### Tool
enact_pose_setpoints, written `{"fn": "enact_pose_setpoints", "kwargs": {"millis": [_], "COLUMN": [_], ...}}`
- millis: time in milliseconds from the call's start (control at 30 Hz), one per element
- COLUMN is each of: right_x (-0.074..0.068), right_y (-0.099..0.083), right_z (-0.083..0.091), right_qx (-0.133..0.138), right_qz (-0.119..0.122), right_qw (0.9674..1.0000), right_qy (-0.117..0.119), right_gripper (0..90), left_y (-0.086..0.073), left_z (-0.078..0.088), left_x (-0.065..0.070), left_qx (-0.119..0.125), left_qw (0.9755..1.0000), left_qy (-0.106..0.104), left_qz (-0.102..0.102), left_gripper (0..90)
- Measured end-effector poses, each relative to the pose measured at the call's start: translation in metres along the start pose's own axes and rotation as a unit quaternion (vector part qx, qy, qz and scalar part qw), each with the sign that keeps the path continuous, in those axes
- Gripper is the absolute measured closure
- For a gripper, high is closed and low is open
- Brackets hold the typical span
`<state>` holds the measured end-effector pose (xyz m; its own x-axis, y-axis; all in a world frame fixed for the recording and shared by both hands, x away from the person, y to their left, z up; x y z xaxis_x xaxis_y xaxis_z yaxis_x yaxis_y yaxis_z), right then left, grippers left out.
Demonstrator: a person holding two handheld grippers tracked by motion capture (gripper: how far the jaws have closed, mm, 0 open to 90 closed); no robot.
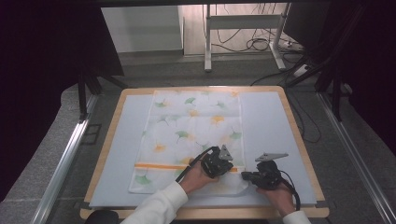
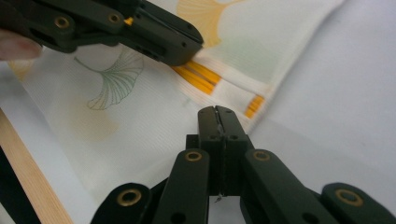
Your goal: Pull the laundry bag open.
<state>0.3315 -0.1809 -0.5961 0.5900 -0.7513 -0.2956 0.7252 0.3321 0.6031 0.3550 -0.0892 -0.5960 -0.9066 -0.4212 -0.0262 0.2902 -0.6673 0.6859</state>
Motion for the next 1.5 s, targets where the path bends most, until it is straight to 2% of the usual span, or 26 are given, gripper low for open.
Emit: {"fn": "enact_pose_setpoints", "kwargs": {"millis": [133, 267, 367, 500, 767, 1067, 1333, 1500], "right_x": [-0.002, 0.005, 0.006, 0.009, 0.010, 0.010, 0.010, 0.010], "right_y": [0.014, 0.021, 0.020, 0.019, 0.019, 0.019, 0.018, 0.018], "right_z": [-0.006, -0.013, -0.012, -0.011, -0.011, -0.011, -0.011, -0.011], "right_qx": [0.011, 0.005, 0.003, 0.004, 0.005, 0.008, 0.010, 0.010], "right_qz": [0.003, 0.000, -0.008, -0.025, -0.030, -0.026, -0.027, -0.027], "right_qw": [0.9999, 0.9997, 0.9997, 0.9996, 0.9995, 0.9996, 0.9995, 0.9995], "right_qy": [-0.004, -0.024, -0.024, -0.014, -0.009, -0.012, -0.013, -0.010], "right_gripper": [89.7, 89.7, 89.8, 89.8, 89.9, 89.9, 89.9, 89.9], "left_y": [0.001, 0.002, 0.002, 0.002, -0.002, -0.013, -0.026, -0.033], "left_z": [-0.001, -0.002, -0.003, -0.002, 0.002, 0.011, 0.022, 0.027], "left_x": [-0.001, 0.000, 0.001, 0.000, -0.005, -0.013, -0.020, -0.023], "left_qx": [0.002, -0.002, -0.004, -0.005, -0.012, -0.015, -0.019, -0.013], "left_qw": [1.0000, 1.0000, 0.9998, 0.9998, 0.9995, 0.9996, 0.9993, 0.9991], "left_qy": [-0.004, 0.008, 0.018, 0.017, 0.029, 0.023, 0.028, 0.024], "left_qz": [0.009, -0.003, -0.009, -0.007, -0.010, 0.007, 0.016, 0.033], "left_gripper": [90.0, 90.0, 90.0, 90.0, 90.0, 90.0, 90.0, 90.0]}}
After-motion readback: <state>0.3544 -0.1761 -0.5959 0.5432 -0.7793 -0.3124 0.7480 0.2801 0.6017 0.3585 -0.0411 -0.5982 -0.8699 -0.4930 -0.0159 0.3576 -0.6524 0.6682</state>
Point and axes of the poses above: each handheld gripper's, and its own axes: z roughly backward along the jaws, y roughly out of its top, x roughly to its right, the point moved 10 cm from there along -z, roughly forward along the jaws, and after that the axes turned 4 degrees about -z, right-handed, at the moved point
